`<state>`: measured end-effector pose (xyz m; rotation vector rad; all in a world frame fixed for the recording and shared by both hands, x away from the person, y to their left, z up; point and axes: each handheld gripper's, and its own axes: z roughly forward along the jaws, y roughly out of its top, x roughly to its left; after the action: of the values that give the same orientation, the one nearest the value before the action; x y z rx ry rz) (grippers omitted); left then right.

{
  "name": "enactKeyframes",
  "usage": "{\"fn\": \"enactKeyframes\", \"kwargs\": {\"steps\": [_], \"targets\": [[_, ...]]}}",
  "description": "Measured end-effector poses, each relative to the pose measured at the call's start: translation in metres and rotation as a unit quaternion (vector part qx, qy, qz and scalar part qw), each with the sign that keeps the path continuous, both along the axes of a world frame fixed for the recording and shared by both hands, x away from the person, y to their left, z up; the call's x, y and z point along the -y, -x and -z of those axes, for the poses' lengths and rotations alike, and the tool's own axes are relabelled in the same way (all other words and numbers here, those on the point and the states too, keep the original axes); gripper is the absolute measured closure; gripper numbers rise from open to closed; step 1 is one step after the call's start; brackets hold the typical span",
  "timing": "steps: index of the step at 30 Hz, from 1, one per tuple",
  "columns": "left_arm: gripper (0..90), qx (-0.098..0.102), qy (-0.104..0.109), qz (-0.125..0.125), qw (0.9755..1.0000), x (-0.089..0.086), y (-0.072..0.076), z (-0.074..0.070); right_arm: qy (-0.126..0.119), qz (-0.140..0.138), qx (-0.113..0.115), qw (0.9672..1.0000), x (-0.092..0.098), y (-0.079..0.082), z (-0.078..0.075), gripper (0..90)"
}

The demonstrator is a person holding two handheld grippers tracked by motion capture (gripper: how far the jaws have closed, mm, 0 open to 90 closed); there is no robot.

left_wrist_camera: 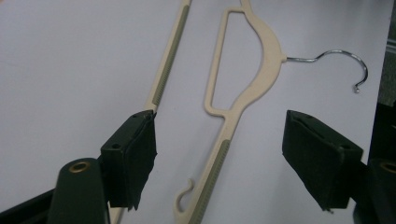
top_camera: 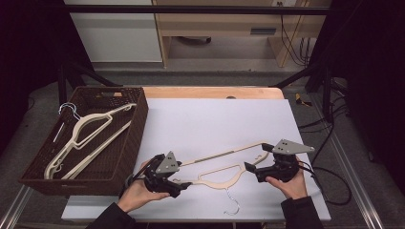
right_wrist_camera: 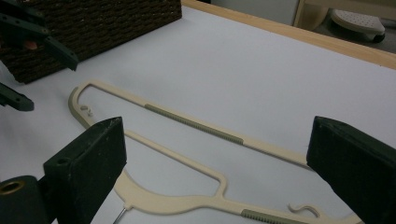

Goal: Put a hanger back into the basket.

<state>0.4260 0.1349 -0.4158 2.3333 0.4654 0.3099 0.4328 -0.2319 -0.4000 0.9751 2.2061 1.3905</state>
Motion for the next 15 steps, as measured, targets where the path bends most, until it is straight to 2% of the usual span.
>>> {"fn": "enactKeyframes", "kwargs": {"steps": [2,7,11,15], "targets": [[27.3,-0.003,-0.015,0.011,0.9998,0.003,-0.001,0.003,0.003,-0.005,-0.001,1.0000,-0.002,0.001,0.000,5.9],[27.9,-0.008,-0.014,0.016,0.9997,0.006,0.000,0.012,0.014,-0.027,-0.005,0.9995,-0.011,0.003,0.000,8.9],[33.1,-0.010,-0.044,0.028,0.9986,0.010,-0.004,0.020,0.029,-0.046,-0.006,0.9985,-0.020,0.004,0.001,10.0],[40.8,-0.012,-0.067,0.034,0.9971,0.017,-0.009,0.028,0.032,-0.048,-0.009,0.9983,-0.023,0.004,0.003,10.0]]}}
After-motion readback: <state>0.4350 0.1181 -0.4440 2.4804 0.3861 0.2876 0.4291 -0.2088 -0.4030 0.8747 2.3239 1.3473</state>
